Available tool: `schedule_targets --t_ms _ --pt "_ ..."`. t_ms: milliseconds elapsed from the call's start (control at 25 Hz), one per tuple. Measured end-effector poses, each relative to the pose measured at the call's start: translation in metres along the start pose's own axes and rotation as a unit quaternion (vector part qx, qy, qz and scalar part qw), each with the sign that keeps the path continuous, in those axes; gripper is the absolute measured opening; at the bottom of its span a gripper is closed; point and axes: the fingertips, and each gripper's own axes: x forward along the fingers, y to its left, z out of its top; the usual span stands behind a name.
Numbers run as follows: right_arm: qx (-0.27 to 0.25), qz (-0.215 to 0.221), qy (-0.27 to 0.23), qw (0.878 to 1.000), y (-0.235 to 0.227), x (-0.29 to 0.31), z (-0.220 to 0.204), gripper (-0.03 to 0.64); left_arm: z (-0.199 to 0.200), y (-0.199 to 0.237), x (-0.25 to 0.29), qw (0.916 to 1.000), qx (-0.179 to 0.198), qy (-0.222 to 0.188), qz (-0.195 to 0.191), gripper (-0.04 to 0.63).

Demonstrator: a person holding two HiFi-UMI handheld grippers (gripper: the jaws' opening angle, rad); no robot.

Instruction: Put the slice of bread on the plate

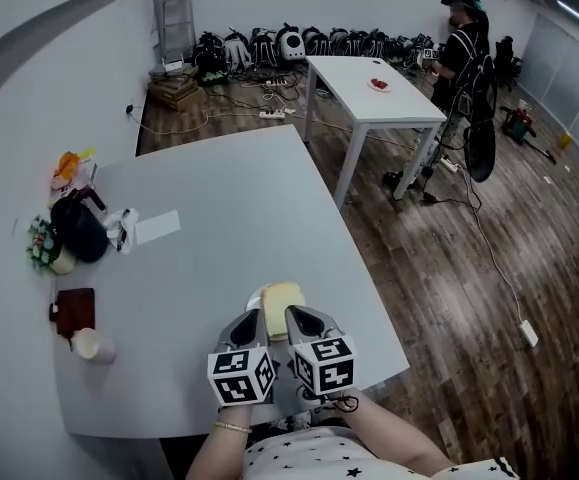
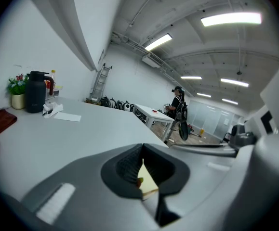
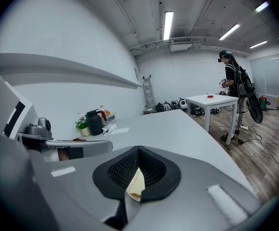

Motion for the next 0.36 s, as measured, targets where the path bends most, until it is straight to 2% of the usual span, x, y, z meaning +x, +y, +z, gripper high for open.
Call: schedule_targets --t_ms 360 --pt "-0.002 0.002 -0.003 1.000 0.0031 -0.0033 -0.0007 -0.002 0.0003 -0.0034 -0.0019 1.0000 0.004 0.001 -0.003 0.008"
